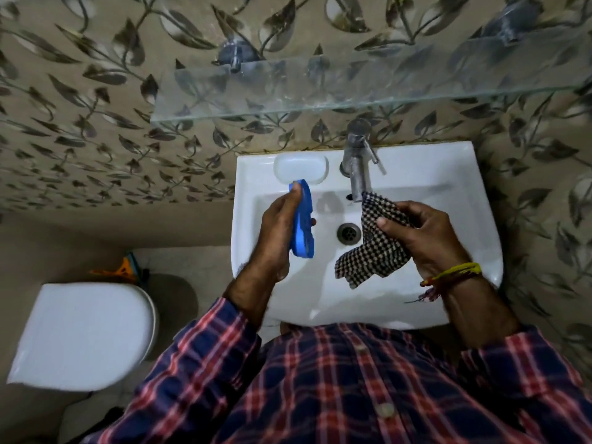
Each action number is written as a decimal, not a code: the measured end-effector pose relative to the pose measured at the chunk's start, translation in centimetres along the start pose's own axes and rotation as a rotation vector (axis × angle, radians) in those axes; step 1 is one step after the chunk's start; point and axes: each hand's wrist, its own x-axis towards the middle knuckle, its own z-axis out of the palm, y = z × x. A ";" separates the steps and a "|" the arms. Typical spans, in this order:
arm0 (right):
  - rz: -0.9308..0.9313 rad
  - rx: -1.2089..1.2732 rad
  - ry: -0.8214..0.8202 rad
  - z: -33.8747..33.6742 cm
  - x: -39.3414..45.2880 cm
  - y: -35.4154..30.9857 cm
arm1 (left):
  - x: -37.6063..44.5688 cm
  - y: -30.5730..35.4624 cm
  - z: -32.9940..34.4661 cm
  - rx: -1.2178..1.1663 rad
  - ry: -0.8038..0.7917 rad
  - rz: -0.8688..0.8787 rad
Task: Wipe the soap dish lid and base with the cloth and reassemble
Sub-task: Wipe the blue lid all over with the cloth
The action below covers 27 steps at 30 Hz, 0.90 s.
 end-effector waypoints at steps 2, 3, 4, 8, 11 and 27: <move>0.014 0.053 0.042 0.1 0.1 0.2 | 0.2 -0.4 -0.6 -0.012 -0.055 -0.020; 0.039 0.098 0.058 0.1 0.1 0.2 | 0.3 -0.5 -0.9 -0.060 -0.079 -0.053; 0.064 0.139 0.070 0.1 0.1 0.3 | 0.3 -0.6 -1.2 -0.116 -0.102 -0.082; 0.140 0.268 0.098 0.4 -0.3 0.1 | -0.3 -0.5 -1.4 -0.153 -0.139 -0.066; 0.180 0.340 0.051 1.2 -0.6 -0.8 | -0.6 0.4 -0.8 0.093 -0.116 0.074; 0.200 0.410 0.031 -0.4 -1.6 -4.3 | -1.8 7.8 1.9 0.962 -0.065 1.073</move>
